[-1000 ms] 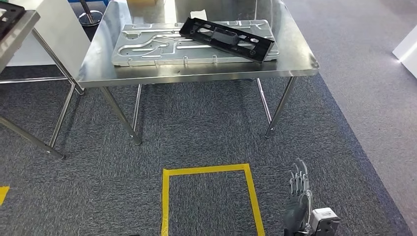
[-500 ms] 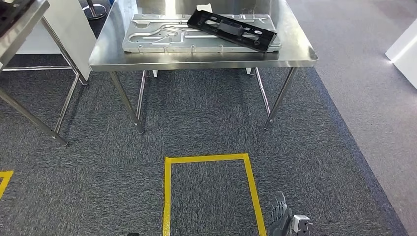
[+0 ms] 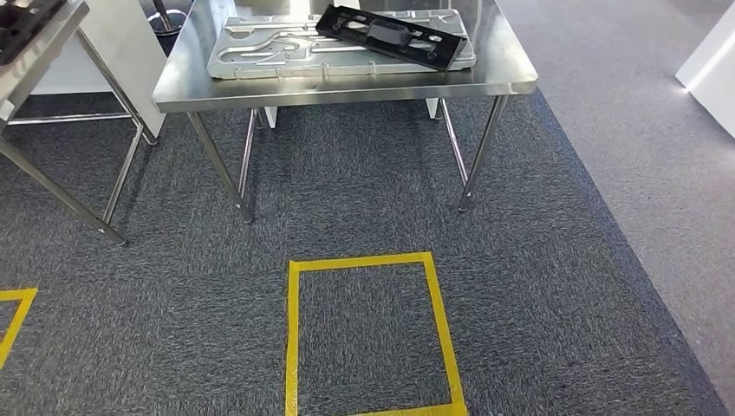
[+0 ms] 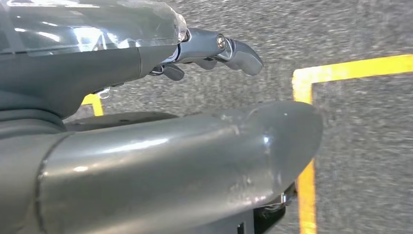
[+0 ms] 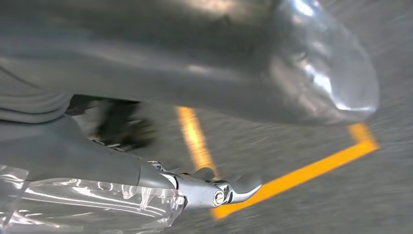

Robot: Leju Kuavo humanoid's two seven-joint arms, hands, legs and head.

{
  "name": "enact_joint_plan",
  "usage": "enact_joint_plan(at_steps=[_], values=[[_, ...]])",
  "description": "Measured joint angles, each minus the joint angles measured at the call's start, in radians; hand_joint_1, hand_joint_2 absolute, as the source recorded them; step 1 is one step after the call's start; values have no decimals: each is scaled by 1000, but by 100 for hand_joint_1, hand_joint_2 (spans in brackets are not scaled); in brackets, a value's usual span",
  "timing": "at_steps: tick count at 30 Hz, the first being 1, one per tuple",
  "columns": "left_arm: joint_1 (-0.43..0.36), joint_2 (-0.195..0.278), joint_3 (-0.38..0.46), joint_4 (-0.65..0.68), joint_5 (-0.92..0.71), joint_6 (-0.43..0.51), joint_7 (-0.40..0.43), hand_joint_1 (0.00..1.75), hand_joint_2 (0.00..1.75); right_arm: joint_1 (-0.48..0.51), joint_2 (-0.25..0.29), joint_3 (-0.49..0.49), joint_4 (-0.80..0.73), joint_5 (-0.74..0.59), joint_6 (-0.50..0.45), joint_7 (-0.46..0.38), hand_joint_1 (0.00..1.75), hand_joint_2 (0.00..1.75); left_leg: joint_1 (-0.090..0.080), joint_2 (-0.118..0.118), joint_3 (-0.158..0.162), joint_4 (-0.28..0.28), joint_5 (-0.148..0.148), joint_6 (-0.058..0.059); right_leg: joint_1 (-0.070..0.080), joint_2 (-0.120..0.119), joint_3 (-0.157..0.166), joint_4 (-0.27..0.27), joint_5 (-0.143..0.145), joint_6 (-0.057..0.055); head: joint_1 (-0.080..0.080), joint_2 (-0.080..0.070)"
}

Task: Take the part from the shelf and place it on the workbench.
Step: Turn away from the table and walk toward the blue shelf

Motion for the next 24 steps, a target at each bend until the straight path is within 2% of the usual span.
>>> enact_joint_plan(at_steps=[1, 2, 3, 4, 5, 6, 8, 9, 10, 12, 13, 14, 15, 16, 17, 18, 19, 20, 22, 24], values=[[1, 0, 0, 0, 1, 1, 3, 0, 0, -1, -3, -6, 21, 6, -15, 17, 0, 0, -1, 0, 32, -27, 37, 5, 2, 0, -15, 5, 8, 1, 0, 0], [1, 0, 0, 0, 1, 1, 6, 0, 0, -2, -6, -12, 39, 12, -32, 37, 0, 0, -3, 0, 80, -84, 62, 12, 3, 0, -27, 10, 15, 3, 0, 0], [1, 0, 0, 0, 2, 1, 9, 0, 0, -3, -9, -17, 55, 18, -47, 56, 0, 0, -6, 0, 138, -163, 66, 19, 5, 0, -36, 16, 21, 5, 0, 0], [1, 0, 0, 0, 2, 1, 11, 0, 0, -3, -11, -21, 68, 22, -58, 69, 0, 0, -9, 1, 189, -242, 51, 25, 6, 0, -43, 21, 27, 9, 0, 0], [0, 0, 0, 0, 2, 1, 12, 0, 0, -4, -12, -24, 79, 25, -64, 77, 0, 0, -11, 1, 223, -300, 31, 29, 7, 0, -47, 24, 33, 14, 0, 0], [0, 0, 0, 0, 2, 1, 12, 0, 0, -5, -14, -26, 89, 27, -67, 82, 0, 0, -13, 2, 240, -336, 17, 33, 7, -1, -50, 26, 40, 20, 1, 0], [2, -2, 0, 0, 2, 1, 13, 0, 0, -7, -19, -31, 104, 27, -70, 86, 0, 0, -10, 3, 240, -354, 23, 44, 6, -1, -56, 29, 45, 33, 1, 0], [3, -3, 0, 0, 2, 1, 13, 0, 0, -8, -21, -33, 110, 27, -72, 88, 0, 0, -8, 4, 237, -359, 31, 51, 4, 2, -63, 45, 31, 40, 2, 0], [4, -3, 0, 0, 2, 1, 14, 0, 0, -8, -24, -35, 115, 27, -73, 88, 0, 0, -5, 5, 233, -362, 39, 56, 2, 5, -78, 81, 4, 46, 4, 0], [5, -5, 0, 0, 2, 1, 14, 0, 0, -8, -27, -39, 124, 27, -75, 89, 0, 0, -4, 8, 218, -361, 50, 61, -6, 10, -130, 212, -76, 59, 7, 0], [6, -5, 0, 0, 2, 1, 15, 0, 0, -8, -28, -41, 128, 27, -76, 89, 0, 0, -4, 8, 211, -358, 53, 60, -10, 10, -153, 276, -106, 64, 8, 0], [7, -5, 0, 0, 2, 1, 15, 0, 0, -8, -30, -42, 131, 27, -76, 89, 0, 0, -3, 8, 205, -355, 56, 59, -14, 10, -161, 312, -118, 68, 8, 0], [9, -5, 0, 0, 2, 1, 15, 0, 0, -8, -31, -43, 134, 27, -77, 89, 0, 0, -2, 8, 200, -351, 58, 57, -17, 10, -148, 306, -109, 71, 8, 0], [10, -5, 0, 0, 2, 1, 15, 0, 0, -8, -33, -43, 136, 27, -77, 89, 0, 0, -1, 8, 198, -347, 58, 54, -21, 9, -113, 257, -84, 74, 8, 0], [10, -6, 0, 0, 2, 1, 15, 0, 0, -9, -34, -43, 138, 27, -77, 89, 0, 0, 0, 7, 198, -342, 57, 51, -25, 9, -67, 183, -54, 75, 8, 0], [10, -6, 0, 0, 2, 1, 16, 0, 0, -9, -35, -43, 139, 27, -77, 89, 0, 0, -1, 7, 195, -337, 54, 47, -25, 9, -24, 113, -34, 74, 8, 0], [9, -7, 0, 0, 2, 1, 16, 0, 0, -10, -36, -43, 141, 27, -77, 89, 0, 0, -3, 7, 192, -330, 51, 41, -26, 9, 5, 61, -23, 69, 8, 0], [9, -7, 0, 0, 2, 1, 16, 0, 0, -11, -36, -43, 142, 27, -76, 90, 0, 0, -6, 7, 187, -324, 48, 39, -25, 9, 18, 33, -21, 64, 8, 0], [9, -7, 0, 0, 2, 1, 16, 0, 0, -12, -36, -44, 146, 27, -76, 90, 0, 0, -8, 7, 182, -318, 45, 40, -24, 10, 17, 25, -25, 53, 6, 0], [9, -7, 0, 0, 2, 1, 16, 0, 0, -13, -36, -44, 149, 27, -76, 90, 0, 0, -6, 7, 182, -319, 46, 41, -19, 10, 16, 25, -26, 48, 6, 0]])
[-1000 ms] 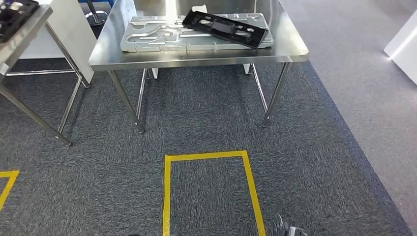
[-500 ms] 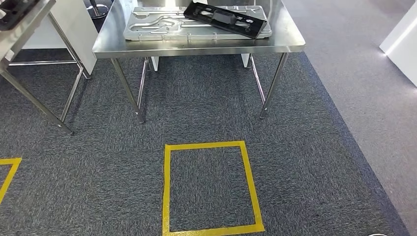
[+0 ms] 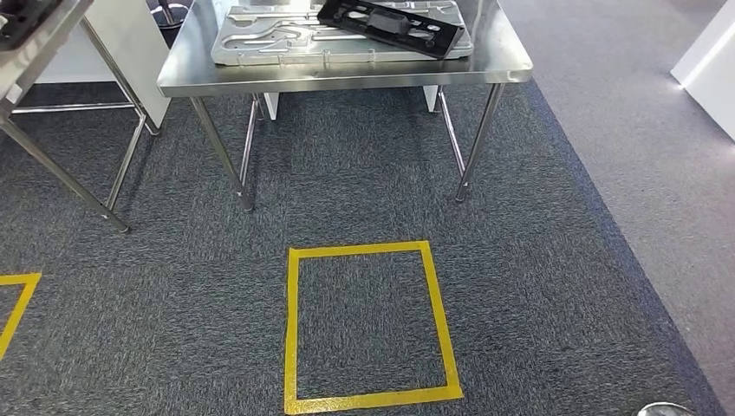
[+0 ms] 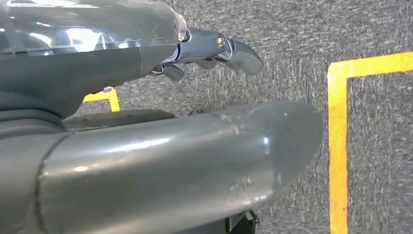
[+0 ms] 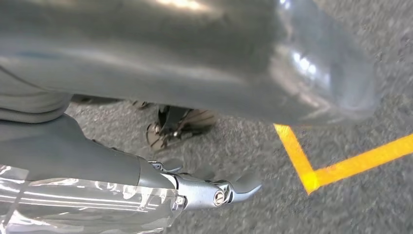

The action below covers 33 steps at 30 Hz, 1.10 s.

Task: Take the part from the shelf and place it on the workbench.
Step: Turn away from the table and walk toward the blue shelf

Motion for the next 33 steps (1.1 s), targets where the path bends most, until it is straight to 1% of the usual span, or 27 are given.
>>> enact_joint_plan(at_steps=[4, 9, 14, 19, 20, 21, 23, 24, 25, 27, 29, 30, 31, 32, 33], values=[[0, 0, 0, 0, 0, 1, 0, 0, 0, -1, 0, 0, 4, 0, 0, 0, 0, 0, 4, 0, 0, -4, 3, -6, 5, -1, -1, 1, -1, -9, 0, 0], [0, 0, 0, 0, 0, 1, 0, 0, 0, -2, 0, 0, 4, 0, 0, 0, 0, 0, 6, 0, -1, -6, 5, -18, 7, -1, -2, 3, 0, -13, 0, 0], [0, 0, 0, 0, 0, 1, 0, 0, 0, -2, -1, 0, 4, 0, 0, 0, 0, 0, 6, 0, -3, -5, 6, -21, 7, -1, -2, 3, 2, -14, 1, 0], [0, 0, 0, 0, -1, 2, 2, 0, 0, -2, -1, 0, 5, 0, -5, 7, 0, 0, 6, 0, -4, -2, 6, -21, 7, -1, -2, 3, 4, -12, 1, 0], [0, 0, 0, 0, -3, 4, 9, 0, 0, -2, -1, -1, 6, 2, -19, 29, 0, 0, 6, 0, -4, -2, 6, -21, 6, -1, -2, 3, 4, -12, 1, 0], [0, 0, -1, 0, -7, 9, 20, 0, 0, -3, -1, -1, 8, 5, -44, 73, 0, 0, 4, 0, -5, 1, 5, -20, 5, -1, -2, 3, 5, -10, 0, 0], [2, 0, -3, 0, -18, 18, 46, 0, 0, -5, -1, -1, 14, 13, -104, 193, 0, 0, 1, 0, -8, 6, 4, -17, 1, -1, -3, 2, 7, -7, 0, 0], [3, 0, -5, 0, -22, 20, 55, 0, 0, -6, -1, -2, 17, 16, -126, 243, 0, 0, 0, -1, -11, 10, 4, -15, 0, -2, -4, 2, 8, -5, -1, 0], [5, 1, -7, 0, -24, 21, 58, 0, 0, -5, -1, -2, 19, 17, -137, 272, 0, 0, 0, -1, -13, 12, 4, -13, 0, -3, -5, 3, 9, -4, -1, 0], [10, 3, -10, 0, -27, 21, 61, 0, 0, -3, -1, -3, 21, 18, -144, 297, 0, 0, -1, -2, -18, 14, 5, -9, -1, -5, -6, 1, 12, 1, -2, 0], [14, 4, -11, 0, -27, 22, 62, 0, 0, -2, -2, -4, 21, 18, -145, 299, 0, 0, 4, -2, -16, 4, 15, 1, -1, -7, -7, 2, 11, 9, -1, 0], [14, 4, -12, 0, -27, 23, 63, 0, 0, -2, -3, -5, 21, 17, -146, 297, 0, 0, 7, -2, -15, -3, 21, 7, -1, -6, -12, 14, 0, 12, -1, 0], [15, 5, -13, 0, -27, 25, 64, 0, 0, -2, -4, -7, 21, 16, -147, 293, 0, 0, 10, -2, -14, -9, 28, 13, -1, -5, -26, 46, -24, 15, 1, 0], [15, 5, -13, 0, -27, 27, 65, 0, 0, -2, -5, -10, 21, 14, -148, 288, 0, 0, 11, -2, -16, -12, 32, 16, -2, -3, -49, 99, -58, 18, 3, 0], [16, 5, -13, 0, -26, 29, 66, 0, 0, -2, -6, -13, 21, 11, -148, 285, 0, 0, 10, -2, -20, -11, 34, 18, -2, -1, -80, 166, -95, 20, 3, 0]])
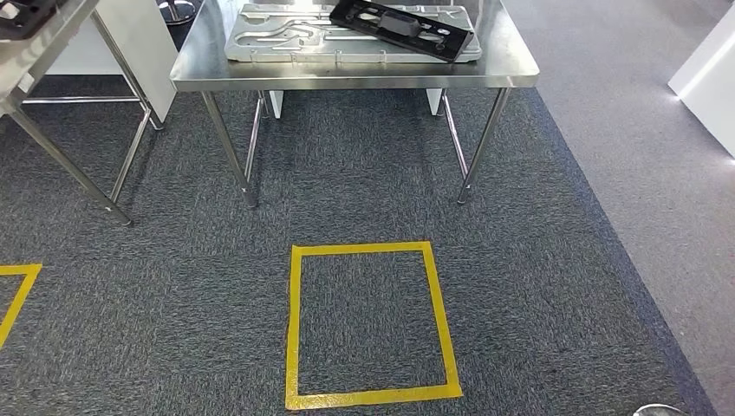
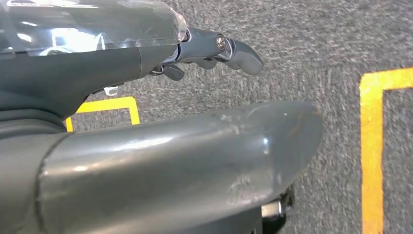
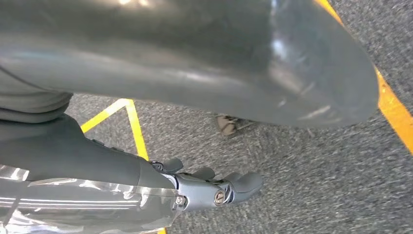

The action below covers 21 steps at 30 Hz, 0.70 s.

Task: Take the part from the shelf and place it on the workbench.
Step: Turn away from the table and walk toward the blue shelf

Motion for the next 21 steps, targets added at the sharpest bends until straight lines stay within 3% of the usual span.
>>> enact_joint_plan(at_steps=[1, 2, 3, 4, 6, 8, 9, 12, 15, 21], values=[[1, 0, 0, 0, 0, 2, 0, 0, 0, 0, 0, -3, 0, -2, 0, -3, 0, 0, 0, 0, -4, 2, 1, 0, -1, 1, -31, 68, -29, 3, 1, 0], [3, 0, 0, 0, 1, 2, 1, 0, 0, 0, 0, -6, 0, -4, 0, -5, 0, 0, 0, 0, -7, 5, 1, 0, -3, 1, -50, 112, -40, 5, 1, 0], [4, 0, 0, 0, 1, 3, 1, 0, 0, 0, -1, -9, 0, -5, 0, -6, 0, 0, 0, -1, -9, 8, 1, -2, -5, 1, -52, 121, -31, 7, 1, 0], [4, 0, 0, 0, 1, 3, 1, 0, 0, 1, -1, -11, 0, -5, 0, -6, 0, 0, 1, -2, -10, 11, 0, -4, -8, 1, -34, 88, -4, 8, 1, 0], [4, 0, 0, 0, 1, 3, 1, 0, 0, 1, -2, -14, 0, -5, 0, -7, 0, 0, 2, -5, -11, 21, -6, -14, -13, 2, 38, -49, 58, 9, 1, 0], [4, 0, 0, 0, 1, 3, 1, 0, 0, 1, -2, -16, 1, -5, 0, -8, 0, 0, 0, -5, -16, 31, -13, -28, -11, 5, 81, -139, 83, 0, 0, 0], [4, 0, 0, 0, 1, 3, 1, 0, 0, 1, -2, -17, 1, -5, 0, -9, 0, 0, -3, -5, -19, 34, -18, -28, -10, 6, 84, -150, 80, -6, -2, 0], [4, 2, 0, 0, 1, 3, 1, 0, 0, 1, -1, -17, 2, 3, 6, -11, 0, 0, -4, -5, -20, 36, -20, -10, -7, 5, 83, -151, 83, -15, -5, 0], [4, 2, 0, 0, 0, 2, 1, 0, 0, 1, -1, -12, 2, 36, 12, -12, 0, 0, -1, -7, -21, 34, -15, -12, -4, 4, 81, -150, 83, -22, -5, 0], [4, 3, -1, 0, -11, 2, 9, 0, 0, 1, -1, 0, 4, 58, 17, -7, 0, 0, -2, -7, -25, 38, -15, -14, -5, 4, 79, -147, 84, -23, -6, 0]])
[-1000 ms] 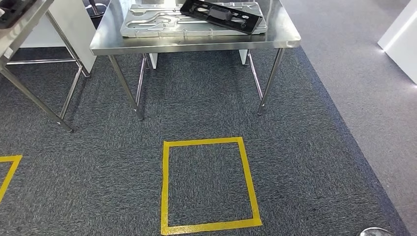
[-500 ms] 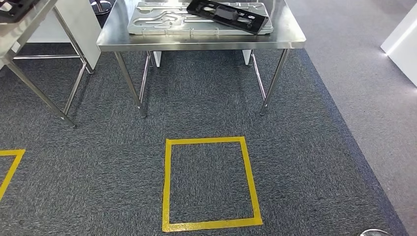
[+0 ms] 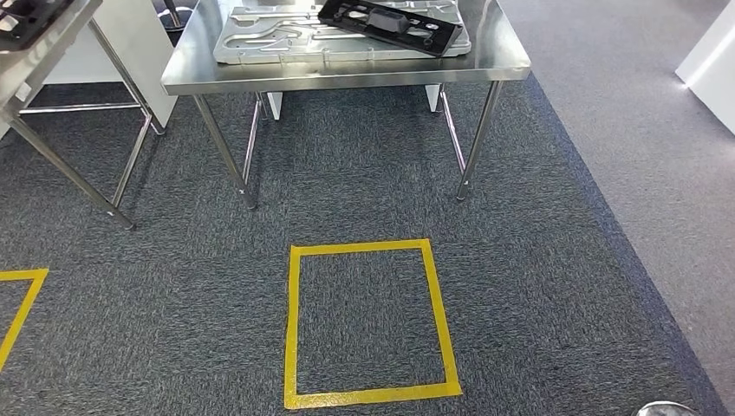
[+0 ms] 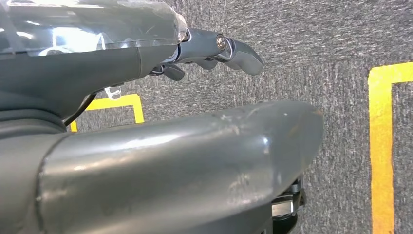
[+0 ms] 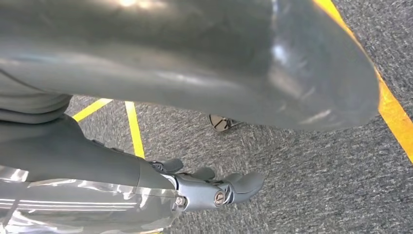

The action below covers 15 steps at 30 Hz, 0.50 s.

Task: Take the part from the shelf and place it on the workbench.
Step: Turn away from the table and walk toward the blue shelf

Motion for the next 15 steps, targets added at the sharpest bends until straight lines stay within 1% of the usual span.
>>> enact_joint_plan(at_steps=[2, 3, 5, 6, 7, 9, 10, 11, 12, 13, 14, 15], values=[[0, 0, 0, 0, -4, 1, 2, 0, 0, 0, 0, 2, 1, 4, 1, 4, 0, 0, -2, 0, -2, 2, 0, -1, -1, -1, 0, -1, 1, 2, 0, 0], [0, 1, 0, 0, -6, 1, 2, 0, 0, 0, 0, 4, 1, 6, 2, 6, 0, 0, -2, 0, -4, 2, 1, -1, -1, -2, 1, -3, 3, 5, 0, 0], [0, 1, -1, 0, -8, 2, 4, 0, 0, -1, 0, 8, 1, 10, 2, 7, 0, 0, 4, -3, 3, -15, 12, -2, 0, -5, 2, -2, 0, 13, 1, 0], [0, 1, -1, 0, -8, 2, 5, 0, 0, -1, 0, 9, 1, 12, 2, 8, 0, 0, 7, -5, 6, -25, 20, -2, 1, -5, -5, 16, -17, 17, 2, 0], [0, 1, -1, 0, -9, 2, 6, 0, 0, -1, -1, 10, 1, 13, 2, 9, 0, 0, 11, -8, 8, -33, 27, -1, 1, -5, -21, 52, -43, 19, 4, 0], [1, 1, -1, 0, -9, 2, 8, 0, 0, -1, -1, 10, 1, 16, 2, 12, 0, 0, 10, -13, 1, -34, 32, 2, 0, -2, -75, 172, -111, 25, 5, 0], [3, 1, -1, 0, -9, 2, 9, 0, 0, 0, -1, 10, 1, 16, 2, 13, 0, 0, 10, -18, -2, -32, 33, 1, -1, -2, -98, 223, -129, 28, 5, 0], [4, 1, -1, 0, -9, 1, 10, 0, 0, 0, -1, 10, 1, 16, 2, 14, 0, 0, 10, -24, -5, -29, 33, 1, -2, -2, -108, 248, -130, 31, 5, 0], [5, 1, -1, 0, -9, 1, 10, 0, 0, 1, -1, 11, 2, 17, 2, 15, 0, 0, 11, -33, -7, -26, 33, 0, -4, -1, -99, 234, -112, 33, 5, 0], [5, 1, -1, 0, -9, 1, 11, 0, 0, 1, -1, 11, 2, 17, 2, 15, 0, 0, 12, -43, -9, -22, 32, -3, -7, 3, -73, 185, -79, 34, 5, 0], [5, 1, -1, 0, -9, 1, 11, 0, 0, 2, -1, 11, 2, 18, 2, 16, 0, 0, 13, -52, -10, -17, 30, -7, -11, 20, -37, 117, -49, 34, 6, 0], [4, 1, -1, 0, -9, 1, 12, 0, 0, 3, -1, 12, 2, 19, 3, 17, 0, 0, 12, -61, -14, -10, 28, -13, -12, 38, -7, 56, -28, 31, 6, 0]])
